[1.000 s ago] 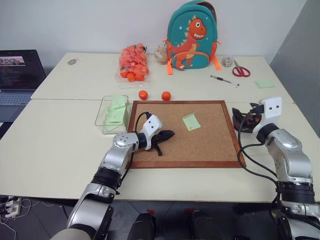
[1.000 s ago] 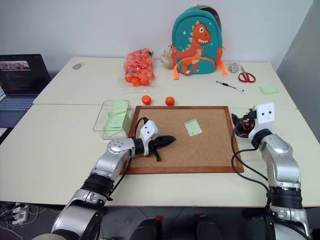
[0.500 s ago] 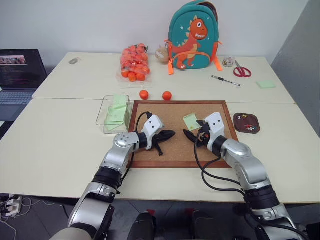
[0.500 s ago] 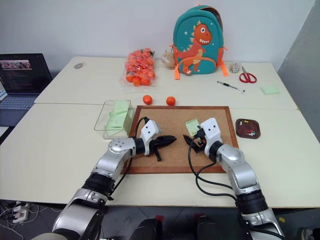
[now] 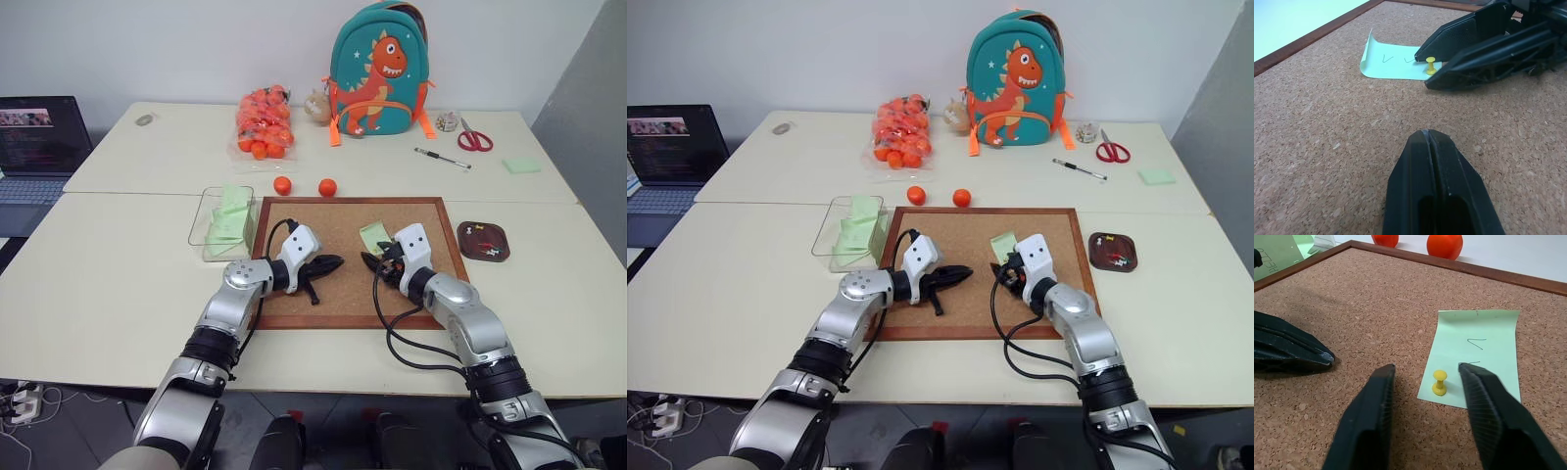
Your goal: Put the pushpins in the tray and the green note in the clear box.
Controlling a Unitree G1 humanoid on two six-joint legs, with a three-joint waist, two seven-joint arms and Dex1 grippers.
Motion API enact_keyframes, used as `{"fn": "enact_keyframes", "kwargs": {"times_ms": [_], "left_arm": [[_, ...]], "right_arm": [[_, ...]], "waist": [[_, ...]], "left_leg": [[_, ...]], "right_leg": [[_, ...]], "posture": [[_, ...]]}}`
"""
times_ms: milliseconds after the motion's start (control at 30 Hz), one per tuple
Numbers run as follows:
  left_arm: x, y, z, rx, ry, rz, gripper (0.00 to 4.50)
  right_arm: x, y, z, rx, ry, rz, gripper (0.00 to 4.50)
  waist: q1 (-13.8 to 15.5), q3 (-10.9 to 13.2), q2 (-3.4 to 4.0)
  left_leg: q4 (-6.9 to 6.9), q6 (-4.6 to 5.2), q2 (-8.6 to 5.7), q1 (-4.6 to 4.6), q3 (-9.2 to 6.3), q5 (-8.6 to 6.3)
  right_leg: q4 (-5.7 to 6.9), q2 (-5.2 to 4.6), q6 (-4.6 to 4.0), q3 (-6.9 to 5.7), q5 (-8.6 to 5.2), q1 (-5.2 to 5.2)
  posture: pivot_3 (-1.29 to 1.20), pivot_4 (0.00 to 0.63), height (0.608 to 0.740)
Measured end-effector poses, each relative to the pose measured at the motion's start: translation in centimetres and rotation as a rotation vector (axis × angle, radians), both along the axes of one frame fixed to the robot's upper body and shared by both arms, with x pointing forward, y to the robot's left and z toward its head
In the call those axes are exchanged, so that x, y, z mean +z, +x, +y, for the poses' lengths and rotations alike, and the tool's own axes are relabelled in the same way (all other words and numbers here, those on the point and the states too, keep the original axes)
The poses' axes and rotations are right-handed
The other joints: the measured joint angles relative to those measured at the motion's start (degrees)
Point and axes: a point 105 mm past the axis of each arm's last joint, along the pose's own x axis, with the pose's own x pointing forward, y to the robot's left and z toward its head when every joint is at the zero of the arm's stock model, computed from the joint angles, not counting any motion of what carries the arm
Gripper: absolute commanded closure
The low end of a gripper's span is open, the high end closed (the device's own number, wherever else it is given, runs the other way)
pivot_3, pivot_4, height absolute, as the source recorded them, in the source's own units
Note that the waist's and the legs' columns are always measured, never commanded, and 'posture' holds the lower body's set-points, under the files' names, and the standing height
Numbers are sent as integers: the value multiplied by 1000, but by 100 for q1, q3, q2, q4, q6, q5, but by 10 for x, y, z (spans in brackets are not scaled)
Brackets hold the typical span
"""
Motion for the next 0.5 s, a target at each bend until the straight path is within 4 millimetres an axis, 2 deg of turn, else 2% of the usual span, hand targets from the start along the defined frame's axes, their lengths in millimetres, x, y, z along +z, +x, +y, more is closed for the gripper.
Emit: {"fn": "enact_keyframes", "kwargs": {"times_ms": [233,500], "left_arm": [[0,0,0,0,0,0,4500],[0,0,0,0,-1,0,4500]], "right_arm": [[3,1,-3,-12,9,-11,4394],[3,1,-4,-13,9,-12,4488]], "waist": [[0,0,0],[-1,0,0]], "left_leg": [[0,0,0,0,0,0],[0,0,0,0,0,0]], "right_leg": [[0,0,0,0,0,0],[0,0,0,0,0,0]], "posture": [[0,150,740],[0,150,740]]}}
